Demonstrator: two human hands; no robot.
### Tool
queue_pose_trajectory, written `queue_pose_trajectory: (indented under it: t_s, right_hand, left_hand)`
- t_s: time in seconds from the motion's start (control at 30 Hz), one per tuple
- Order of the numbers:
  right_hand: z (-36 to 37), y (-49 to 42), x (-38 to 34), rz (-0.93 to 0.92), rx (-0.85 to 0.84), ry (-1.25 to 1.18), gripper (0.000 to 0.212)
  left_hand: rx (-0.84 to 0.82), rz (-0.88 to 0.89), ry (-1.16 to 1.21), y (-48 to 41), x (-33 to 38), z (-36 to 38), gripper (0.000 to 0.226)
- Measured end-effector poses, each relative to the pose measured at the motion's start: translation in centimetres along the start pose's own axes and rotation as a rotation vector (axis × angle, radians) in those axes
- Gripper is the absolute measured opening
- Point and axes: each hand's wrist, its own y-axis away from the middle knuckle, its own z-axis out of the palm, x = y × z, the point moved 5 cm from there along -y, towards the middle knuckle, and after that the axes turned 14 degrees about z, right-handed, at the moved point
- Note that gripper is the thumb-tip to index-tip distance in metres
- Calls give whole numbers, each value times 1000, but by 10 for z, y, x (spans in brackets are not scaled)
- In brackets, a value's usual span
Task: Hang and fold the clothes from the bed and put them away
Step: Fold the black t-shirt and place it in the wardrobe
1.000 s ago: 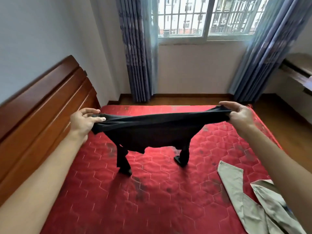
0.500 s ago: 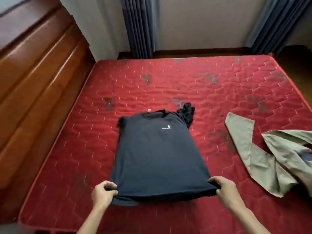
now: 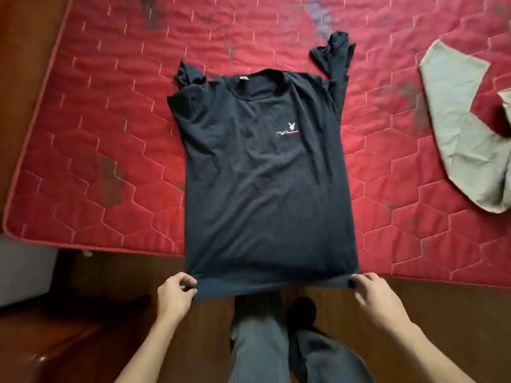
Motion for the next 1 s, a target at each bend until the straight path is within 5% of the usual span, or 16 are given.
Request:
queue_pose_trajectory:
  t_s: [0.13,0.43,0.73,0.9,1.0]
  right_hand:
    - [-20,3,-30,9,-12,206,49]
    - [-116,-51,-232,-201,-119,97,40]
    - [-187,-202,-511,-426,110,-91,16]
    - [-217,-257,-648,-299,282,-29,58]
    - [-201,-276,-684,-194,177,2,48]
  left_hand:
    - [11,-4,8,-13,17,-15,20]
    - [152,53,186,-152,125,-82,10]
    - [341,-10,349,-374,203,-149,24]
    - [297,-45,486,-443,197,-138,32]
    - [136,-30,717,-450,185,-117,23]
